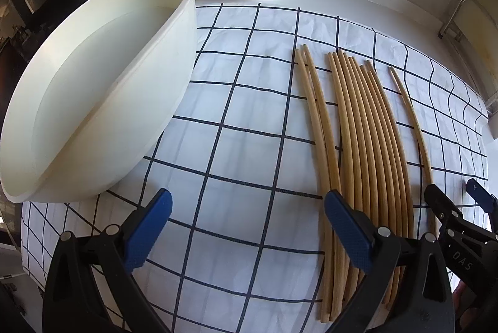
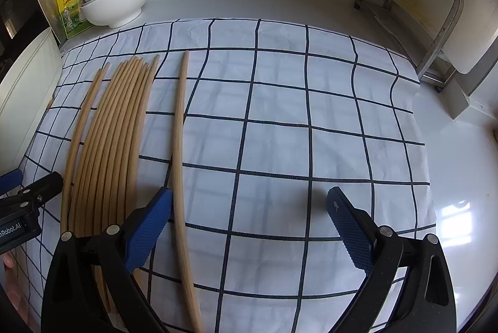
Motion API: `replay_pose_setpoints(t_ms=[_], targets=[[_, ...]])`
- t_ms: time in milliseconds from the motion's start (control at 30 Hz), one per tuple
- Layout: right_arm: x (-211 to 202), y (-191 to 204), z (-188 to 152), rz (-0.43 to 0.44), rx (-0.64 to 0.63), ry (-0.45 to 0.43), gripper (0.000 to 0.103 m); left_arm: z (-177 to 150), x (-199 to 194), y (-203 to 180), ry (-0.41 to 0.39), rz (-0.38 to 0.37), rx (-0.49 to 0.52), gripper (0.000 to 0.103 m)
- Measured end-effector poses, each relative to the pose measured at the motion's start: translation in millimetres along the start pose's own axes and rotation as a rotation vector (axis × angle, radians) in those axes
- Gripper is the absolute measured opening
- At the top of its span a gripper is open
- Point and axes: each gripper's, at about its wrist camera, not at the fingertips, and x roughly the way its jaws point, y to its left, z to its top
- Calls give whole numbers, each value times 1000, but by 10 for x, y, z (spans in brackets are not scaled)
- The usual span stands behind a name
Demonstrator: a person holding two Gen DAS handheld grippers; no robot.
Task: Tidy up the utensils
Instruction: 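Move both tools over the row of wooden chopsticks on the checkered cloth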
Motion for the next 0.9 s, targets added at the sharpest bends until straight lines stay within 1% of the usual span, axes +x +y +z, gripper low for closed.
replay_pose_setpoints(t_ms=[200, 300, 433, 467, 667, 733, 767, 800, 833, 867, 900], targets=[[-35, -8, -15, -11, -21, -14, 94, 42, 41, -67, -2, 4, -1, 97], [-38, 23, -47, -7, -11, -10, 94, 48, 64, -128, -1, 2, 4, 97], [-49, 29, -56, -6, -18, -12, 94, -19, 52, -139, 8, 5, 12, 97], [-45, 34, -46, -1, -18, -11, 94, -36, 82, -148, 21, 19, 18, 97], [-39, 40, -1, 11, -39, -27, 94, -20, 97, -141, 10, 25, 21, 98], [-42, 52, 6, 15, -53, -36, 93, 17, 96, -154, 4, 29, 32, 96], [-46, 61, 6, 22, -61, -43, 90, 16, 97, -166, 0, 31, 40, 93], [-55, 58, 15, 37, -71, -53, 86, 35, 89, -178, -3, 23, 44, 86], [-65, 72, 15, 47, -79, -58, 80, 42, 80, -189, -4, 8, 45, 81], [-79, 90, 13, 51, -88, -64, 72, 37, 73, -194, -4, -11, 43, 72], [-89, 118, 13, 58, -98, -68, 68, 57, 56, -210, -1, -27, 42, 65]])
